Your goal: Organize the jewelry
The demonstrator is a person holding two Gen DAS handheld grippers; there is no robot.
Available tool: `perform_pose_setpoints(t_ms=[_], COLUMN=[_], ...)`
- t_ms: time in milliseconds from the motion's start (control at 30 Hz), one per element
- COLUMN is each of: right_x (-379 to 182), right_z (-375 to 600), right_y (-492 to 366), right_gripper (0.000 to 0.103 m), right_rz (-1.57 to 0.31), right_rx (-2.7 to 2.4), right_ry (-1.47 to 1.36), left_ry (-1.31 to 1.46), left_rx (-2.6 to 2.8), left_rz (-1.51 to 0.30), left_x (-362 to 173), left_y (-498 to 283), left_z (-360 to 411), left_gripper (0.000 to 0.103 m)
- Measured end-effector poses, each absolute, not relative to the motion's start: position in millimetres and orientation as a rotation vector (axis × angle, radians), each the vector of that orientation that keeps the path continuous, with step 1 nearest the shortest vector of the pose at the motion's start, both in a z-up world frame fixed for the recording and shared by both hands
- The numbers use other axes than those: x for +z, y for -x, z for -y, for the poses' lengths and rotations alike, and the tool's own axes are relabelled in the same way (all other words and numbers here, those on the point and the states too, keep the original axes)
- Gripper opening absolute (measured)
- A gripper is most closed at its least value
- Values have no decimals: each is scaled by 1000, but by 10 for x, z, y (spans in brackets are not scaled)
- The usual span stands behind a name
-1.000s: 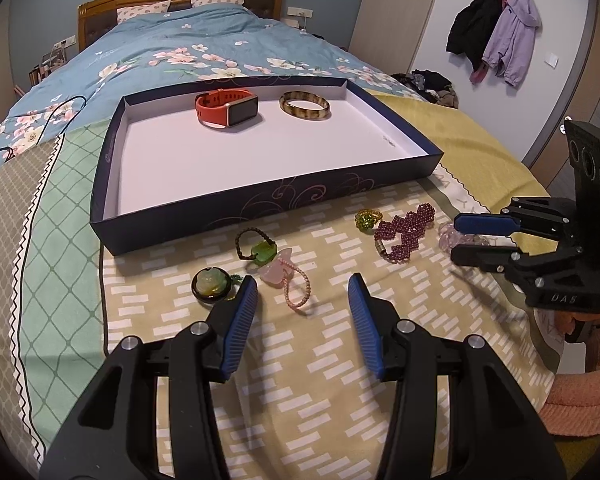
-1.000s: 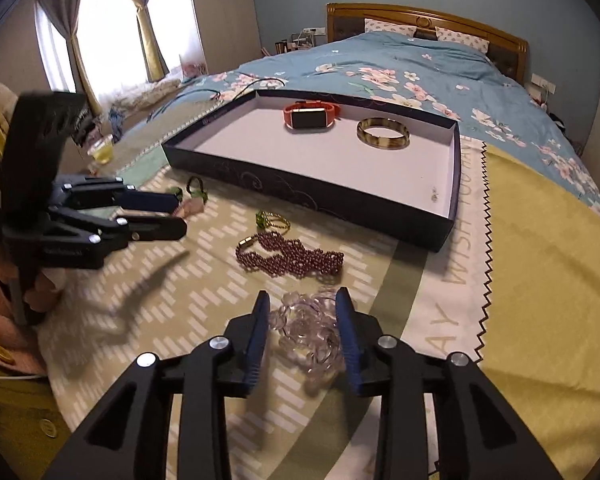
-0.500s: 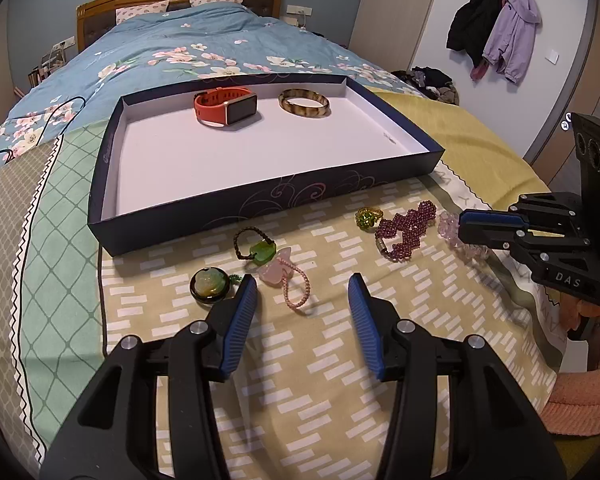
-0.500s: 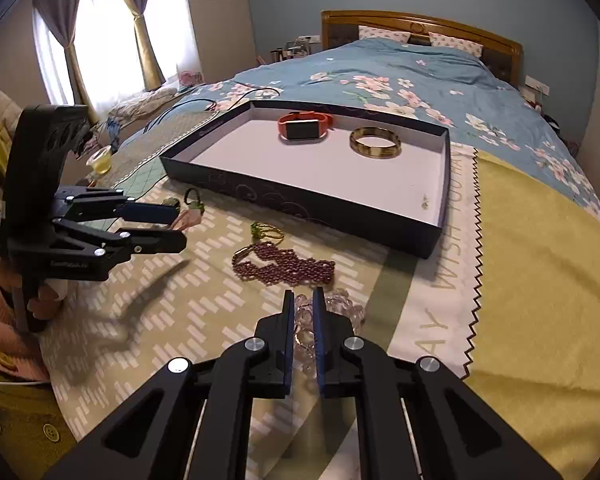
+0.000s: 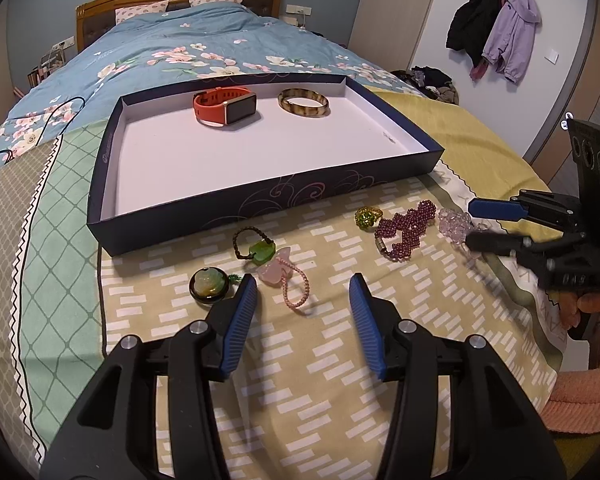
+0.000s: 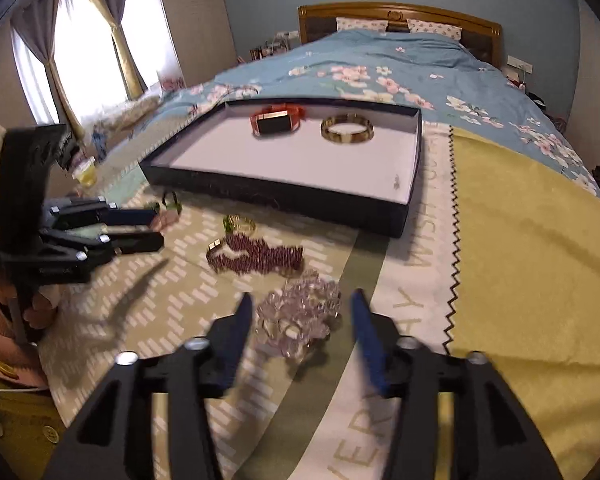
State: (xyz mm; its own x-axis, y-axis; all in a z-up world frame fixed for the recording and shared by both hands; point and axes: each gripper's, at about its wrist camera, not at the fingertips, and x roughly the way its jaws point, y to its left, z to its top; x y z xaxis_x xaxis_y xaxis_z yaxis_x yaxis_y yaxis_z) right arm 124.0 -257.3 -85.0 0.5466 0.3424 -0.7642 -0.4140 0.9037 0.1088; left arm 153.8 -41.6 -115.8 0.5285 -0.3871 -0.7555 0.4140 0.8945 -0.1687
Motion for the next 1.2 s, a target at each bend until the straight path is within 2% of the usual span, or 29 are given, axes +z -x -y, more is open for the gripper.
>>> perform_pose_setpoints(t_ms=[33,133,167,200,400,467,600,700,767,1000,1067,1200], right_x=[-872,-912,-909,-907,-836,-774,-698,-653,-627,-538,-518,-443], right_z=[2560,2535,2545,2569,2611,2617,2575,2537,2515,2515,2512,2508], right_y=[-1232,-1208,-1206,-1217,-1207,-1199,-1192,-1191,-1193,-1223,-1231,-1257], right_gripper=[56,37,21,13,11,11,11,11,11,11,11,11], right_rz=[-892,-899,-900,-903,-872,-849,-821,-803,-793,-759,-751,-728], right_rx=[441,441,442,451,463,468,484,498,503,510,512,519], right_ry=[100,110,104,81,45,33,33,32,30,10,5,-3], left_ry=[-33,-37,-38,-39,-42,-44,-53,-49,-55,-55,-48,-44], left_rx=[-479,-479,-480,-481,-485,-486,-476,-460,-438,-429,-438,-451], left_rz=[-894,-894,-894,-894,-895,-898,-902,-907,-909,-898,-891,-863], left_x=[-1158,-1164,-1166,-1165,-1164,-1167,-1161,-1163,-1168,-1139,-1114,-1033], left_y=[-1537,-1535,-1539,-1533,-1528,-1528,-1563,-1627,-1662,-1631,-1611,-1563], left_z=[417,419,416,420,432,435,444,450,449,441,437,428], left_gripper=[48,48,48,48,46,41,39,33,16,11,3,3])
